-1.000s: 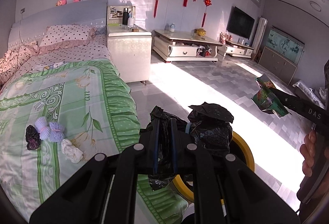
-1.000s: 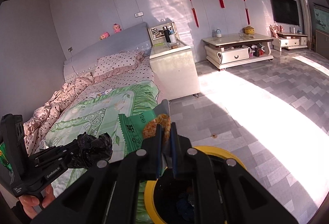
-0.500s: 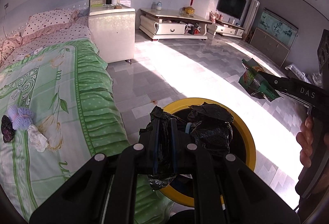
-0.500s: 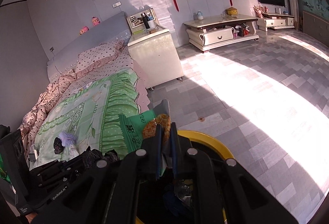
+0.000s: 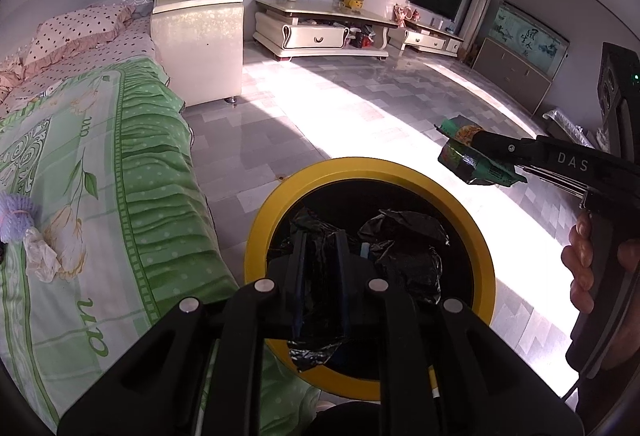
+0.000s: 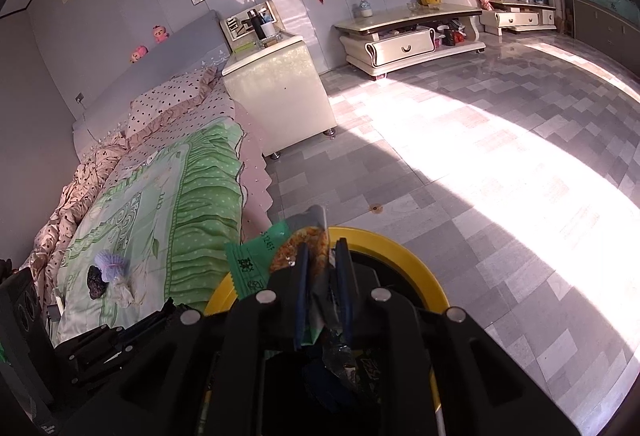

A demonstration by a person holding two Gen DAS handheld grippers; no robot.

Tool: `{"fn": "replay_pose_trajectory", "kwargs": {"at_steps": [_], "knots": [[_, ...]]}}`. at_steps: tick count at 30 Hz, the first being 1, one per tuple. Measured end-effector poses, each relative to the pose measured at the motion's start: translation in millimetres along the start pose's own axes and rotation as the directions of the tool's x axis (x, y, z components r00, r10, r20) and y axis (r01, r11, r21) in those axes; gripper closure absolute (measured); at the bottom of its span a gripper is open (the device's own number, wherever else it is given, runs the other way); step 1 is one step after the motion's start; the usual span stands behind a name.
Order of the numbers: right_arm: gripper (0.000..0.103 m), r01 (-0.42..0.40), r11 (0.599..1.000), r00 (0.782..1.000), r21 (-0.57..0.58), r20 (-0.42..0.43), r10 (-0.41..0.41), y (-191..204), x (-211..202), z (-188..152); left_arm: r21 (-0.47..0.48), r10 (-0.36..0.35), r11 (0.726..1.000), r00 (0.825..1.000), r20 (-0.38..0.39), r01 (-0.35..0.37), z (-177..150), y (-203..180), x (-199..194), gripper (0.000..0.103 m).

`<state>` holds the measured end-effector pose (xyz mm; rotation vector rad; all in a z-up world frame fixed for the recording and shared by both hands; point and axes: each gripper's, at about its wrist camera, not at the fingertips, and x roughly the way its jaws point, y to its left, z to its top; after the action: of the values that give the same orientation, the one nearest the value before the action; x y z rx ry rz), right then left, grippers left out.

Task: Collect trash
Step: 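Carry the black bags and green snack packet over to the bin, then open both tools over the bin to release the bags and packet, then move both tools back over the bed toward the dark bundle and tissue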

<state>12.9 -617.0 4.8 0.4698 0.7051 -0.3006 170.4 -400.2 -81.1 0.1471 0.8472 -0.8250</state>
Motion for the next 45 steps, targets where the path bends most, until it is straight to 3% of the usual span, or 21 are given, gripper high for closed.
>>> {"fn": "replay_pose_trajectory", "kwargs": {"at_steps": [2,4,8,10,18,23,33,45], "knots": [[0.09,0.006,1.0,1.0,0.002,0.001,-0.006,0.5,-2.2,0.4,-0.006,-0.006,1.0,1.0,-0.002,0.006,-1.2,0.2,-1.6,0.084],[0.088,0.02,1.0,1.0,0.001,0.008,-0.02,0.7,-4.0,0.5,-0.006,-0.003,1.0,1.0,0.005,0.003,-2.5,0.9,-4.5,0.073],[0.079,0.036,0.999,0.999,0.003,0.02,-0.037,2.7,-7.6,0.9,-0.015,0.006,1.0,1.0,0.019,-0.006,-3.8,5.8,-11.2,0.063],[0.072,0.038,0.999,0.999,0.004,0.021,-0.038,3.3,-8.6,0.1,-0.024,0.013,1.0,1.0,0.026,-0.012,-4.1,10.3,-15.4,0.053],[0.051,0.01,1.0,1.0,-0.023,0.014,-0.009,24.4,-9.2,-0.2,-0.051,0.09,0.995,0.993,0.077,-0.086,-4.5,40.2,-41.3,0.038],[0.045,-0.027,0.997,1.0,-0.073,0.008,0.028,55.5,-8.7,-1.0,-0.093,0.148,0.986,0.983,0.107,-0.138,-5.4,74.8,-65.0,0.035],[0.043,-0.11,0.973,0.993,-0.205,0.019,0.116,150.5,-3.6,-4.6,-0.241,0.26,0.945,0.955,0.144,-0.221,-15.6,170.2,-116.9,0.031],[0.042,-0.222,0.901,0.975,-0.372,-0.073,0.21,283.6,46.7,-27.9,-0.378,0.431,0.854,0.893,0.131,-0.357,-31.4,295.5,-165.1,0.029]]}}
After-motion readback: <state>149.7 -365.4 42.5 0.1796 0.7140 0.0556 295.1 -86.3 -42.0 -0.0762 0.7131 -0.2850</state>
